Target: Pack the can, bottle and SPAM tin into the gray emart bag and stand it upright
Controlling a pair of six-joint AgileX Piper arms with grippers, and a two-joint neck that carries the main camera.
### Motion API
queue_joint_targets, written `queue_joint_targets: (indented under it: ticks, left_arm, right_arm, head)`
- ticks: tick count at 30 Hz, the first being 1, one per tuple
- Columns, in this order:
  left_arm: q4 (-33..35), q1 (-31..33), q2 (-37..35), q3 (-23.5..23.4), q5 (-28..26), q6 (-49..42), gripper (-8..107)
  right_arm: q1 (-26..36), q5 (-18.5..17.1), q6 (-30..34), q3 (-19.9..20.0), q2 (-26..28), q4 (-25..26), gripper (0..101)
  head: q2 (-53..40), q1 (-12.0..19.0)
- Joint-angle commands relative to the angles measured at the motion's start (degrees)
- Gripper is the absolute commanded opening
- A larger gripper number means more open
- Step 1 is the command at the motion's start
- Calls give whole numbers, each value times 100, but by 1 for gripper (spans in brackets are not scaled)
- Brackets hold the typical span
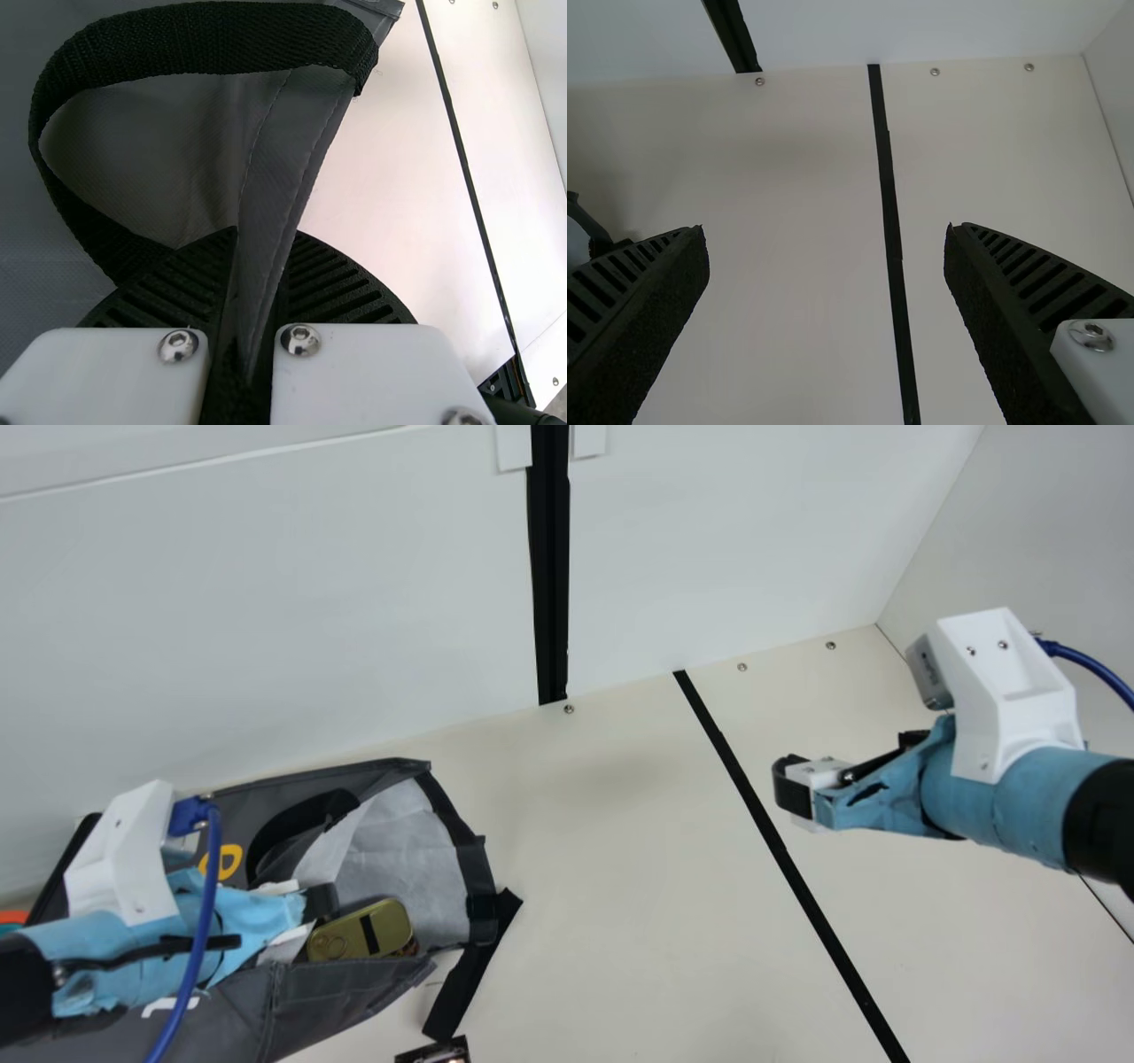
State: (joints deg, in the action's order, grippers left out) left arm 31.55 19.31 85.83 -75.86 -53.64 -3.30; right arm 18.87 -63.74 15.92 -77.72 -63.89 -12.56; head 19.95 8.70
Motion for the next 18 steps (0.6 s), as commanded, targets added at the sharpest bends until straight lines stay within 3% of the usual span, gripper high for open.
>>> queue_joint_targets:
  ticks: [1, 18]
  left_arm:
    - [0, 0, 0, 0, 0, 0, -8]
    - [0, 0, 0, 0, 0, 0, -8]
  right_arm:
    - [-7, 71, 113, 54, -72, -104, 95]
    - [-53, 883, 1315, 585, -754, -1131, 95]
  head:
    - [5, 130]
    - [5, 130]
